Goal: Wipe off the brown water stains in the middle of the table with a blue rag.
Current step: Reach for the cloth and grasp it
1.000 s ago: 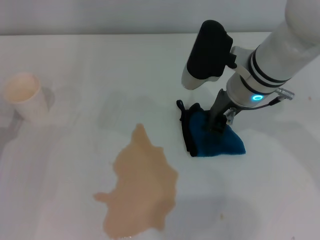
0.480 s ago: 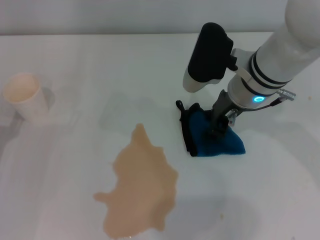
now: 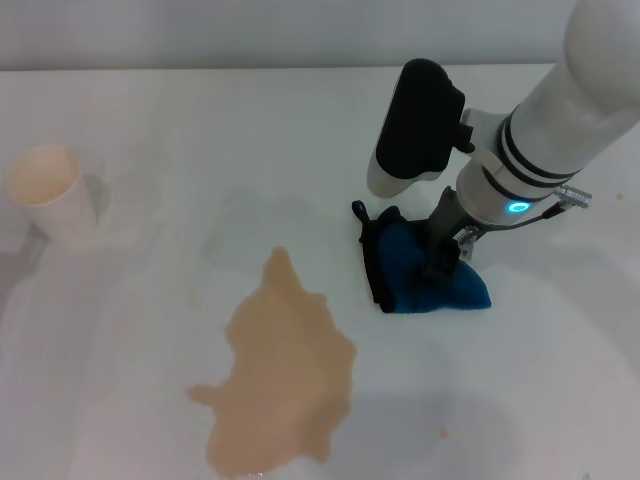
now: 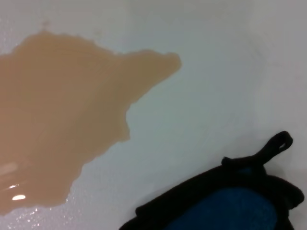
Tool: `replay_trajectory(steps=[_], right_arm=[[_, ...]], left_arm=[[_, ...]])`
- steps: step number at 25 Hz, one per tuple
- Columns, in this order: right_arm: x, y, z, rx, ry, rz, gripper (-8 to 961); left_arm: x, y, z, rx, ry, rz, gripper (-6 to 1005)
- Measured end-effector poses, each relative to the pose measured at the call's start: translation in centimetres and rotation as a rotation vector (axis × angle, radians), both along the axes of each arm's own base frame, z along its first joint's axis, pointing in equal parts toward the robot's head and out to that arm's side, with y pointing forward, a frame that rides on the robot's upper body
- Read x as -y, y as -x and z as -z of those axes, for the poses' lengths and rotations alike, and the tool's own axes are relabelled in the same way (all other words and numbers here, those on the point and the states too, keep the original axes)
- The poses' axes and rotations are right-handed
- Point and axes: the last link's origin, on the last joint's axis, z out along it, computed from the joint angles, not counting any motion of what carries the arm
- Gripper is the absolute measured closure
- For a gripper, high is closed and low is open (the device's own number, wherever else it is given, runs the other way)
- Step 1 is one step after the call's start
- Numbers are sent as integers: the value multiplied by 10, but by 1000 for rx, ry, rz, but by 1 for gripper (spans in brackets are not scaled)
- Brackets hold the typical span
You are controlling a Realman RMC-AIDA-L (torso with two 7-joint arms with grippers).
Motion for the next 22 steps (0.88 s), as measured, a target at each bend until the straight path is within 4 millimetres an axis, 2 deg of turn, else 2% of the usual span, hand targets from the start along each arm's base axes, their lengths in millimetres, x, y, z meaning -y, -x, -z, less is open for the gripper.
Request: replay_trajectory(steps=[15,18,22], right_arm=[[-3,-6,1,5,-20,0,541],[-2,-5,2,19,-12,-17,598],[-2,-4,2,25,-6,-25,749]], left_arm=[[0,-1,0,0,-3,4,111],[1,0,0,0,-3,4,111],[1,0,-1,0,-4,4,112]])
